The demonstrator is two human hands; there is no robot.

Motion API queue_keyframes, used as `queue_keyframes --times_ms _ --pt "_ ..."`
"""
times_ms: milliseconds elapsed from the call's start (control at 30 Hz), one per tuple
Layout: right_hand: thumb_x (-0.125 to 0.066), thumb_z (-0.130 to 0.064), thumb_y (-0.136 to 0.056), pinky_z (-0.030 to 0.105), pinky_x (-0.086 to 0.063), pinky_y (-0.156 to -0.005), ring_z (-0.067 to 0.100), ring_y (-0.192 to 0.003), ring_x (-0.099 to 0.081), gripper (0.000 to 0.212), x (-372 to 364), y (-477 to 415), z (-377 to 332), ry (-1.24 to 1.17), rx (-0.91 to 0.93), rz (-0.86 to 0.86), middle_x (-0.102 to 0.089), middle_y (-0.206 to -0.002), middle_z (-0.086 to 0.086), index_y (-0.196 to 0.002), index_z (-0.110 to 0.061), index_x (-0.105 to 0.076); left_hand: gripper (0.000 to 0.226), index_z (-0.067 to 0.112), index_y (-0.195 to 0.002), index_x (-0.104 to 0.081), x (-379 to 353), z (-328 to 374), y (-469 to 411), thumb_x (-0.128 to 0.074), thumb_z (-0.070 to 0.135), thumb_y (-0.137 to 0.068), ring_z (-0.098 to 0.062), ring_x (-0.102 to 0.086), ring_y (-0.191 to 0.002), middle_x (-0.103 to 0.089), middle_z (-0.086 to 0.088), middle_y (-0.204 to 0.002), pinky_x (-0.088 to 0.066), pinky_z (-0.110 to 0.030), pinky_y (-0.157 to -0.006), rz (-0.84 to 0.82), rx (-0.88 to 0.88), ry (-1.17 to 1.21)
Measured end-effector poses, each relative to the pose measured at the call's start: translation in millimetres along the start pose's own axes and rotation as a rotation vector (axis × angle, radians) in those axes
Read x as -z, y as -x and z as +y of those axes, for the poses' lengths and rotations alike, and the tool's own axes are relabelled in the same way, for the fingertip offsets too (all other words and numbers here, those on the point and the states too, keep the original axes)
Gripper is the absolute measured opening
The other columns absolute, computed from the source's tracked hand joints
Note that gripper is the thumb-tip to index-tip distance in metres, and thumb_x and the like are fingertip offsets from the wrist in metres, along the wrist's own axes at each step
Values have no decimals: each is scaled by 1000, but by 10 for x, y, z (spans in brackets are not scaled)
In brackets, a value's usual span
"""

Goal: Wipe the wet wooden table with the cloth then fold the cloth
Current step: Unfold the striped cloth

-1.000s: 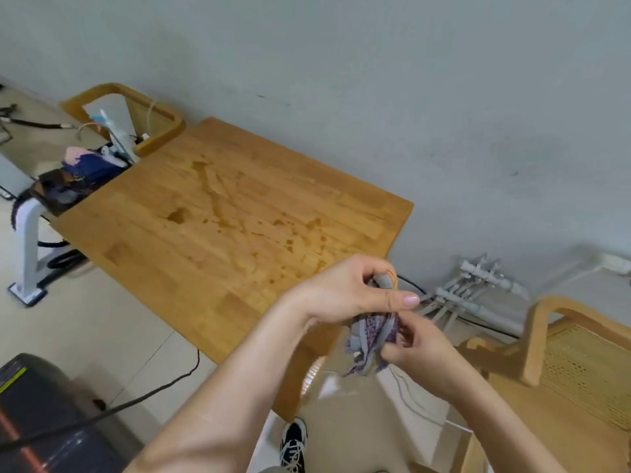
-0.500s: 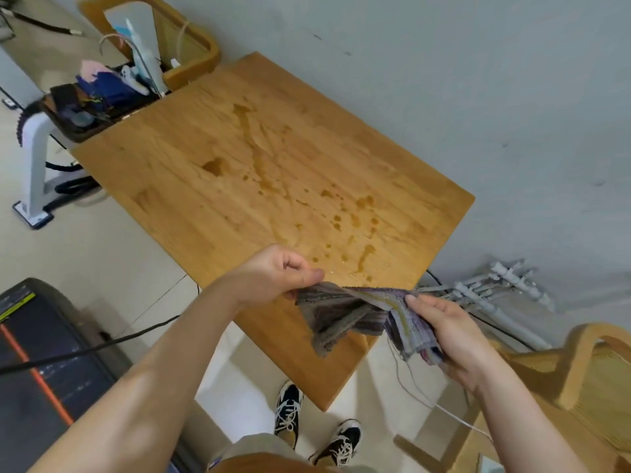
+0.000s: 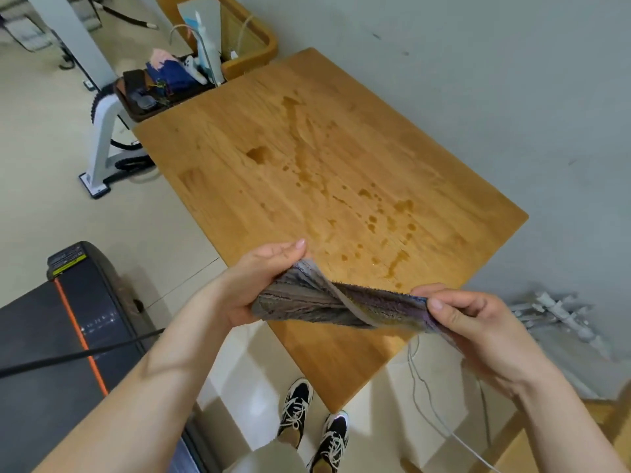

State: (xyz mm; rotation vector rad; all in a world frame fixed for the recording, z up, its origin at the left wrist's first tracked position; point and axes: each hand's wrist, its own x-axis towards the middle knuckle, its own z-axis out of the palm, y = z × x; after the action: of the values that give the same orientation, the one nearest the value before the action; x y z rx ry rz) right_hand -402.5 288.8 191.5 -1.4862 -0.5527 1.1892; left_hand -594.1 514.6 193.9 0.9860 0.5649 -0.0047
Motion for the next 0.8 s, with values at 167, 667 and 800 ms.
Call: queue_keyframes --times_ms 167,667,800 --pt "-63 -34 -86 38 -42 -100 11 -123 -54 22 168 -72 405 536 78 189 -66 -122 -12 -96 -24 -79 31 14 -74 -56 -75 -655 -5 -45 26 -100 -14 -55 -61 -59 5 -65 -44 -22 -56 221 16 -330" --pt "-74 -39 -74 38 -53 -85 21 -106 -55 31 -20 -255 1296 322 -202 633 -52 -116 6 -98 -31 -55 45 18 -65 -54 -132 -1521 -298 -40 49 -95 -7 -50 -65 -52 7 -74 -40 -25 -58 286 27 -1210" --pt "-77 -29 -77 49 -54 -71 26 -89 -61 34 -34 -350 1340 409 -261 611 -58 -103 9 -92 -31 -47 28 30 -117 -51 -220 -1729 -394 -50 45 -92 -10 -44 -97 -45 8 -109 -47 -27 -75 290 -213 -1334"
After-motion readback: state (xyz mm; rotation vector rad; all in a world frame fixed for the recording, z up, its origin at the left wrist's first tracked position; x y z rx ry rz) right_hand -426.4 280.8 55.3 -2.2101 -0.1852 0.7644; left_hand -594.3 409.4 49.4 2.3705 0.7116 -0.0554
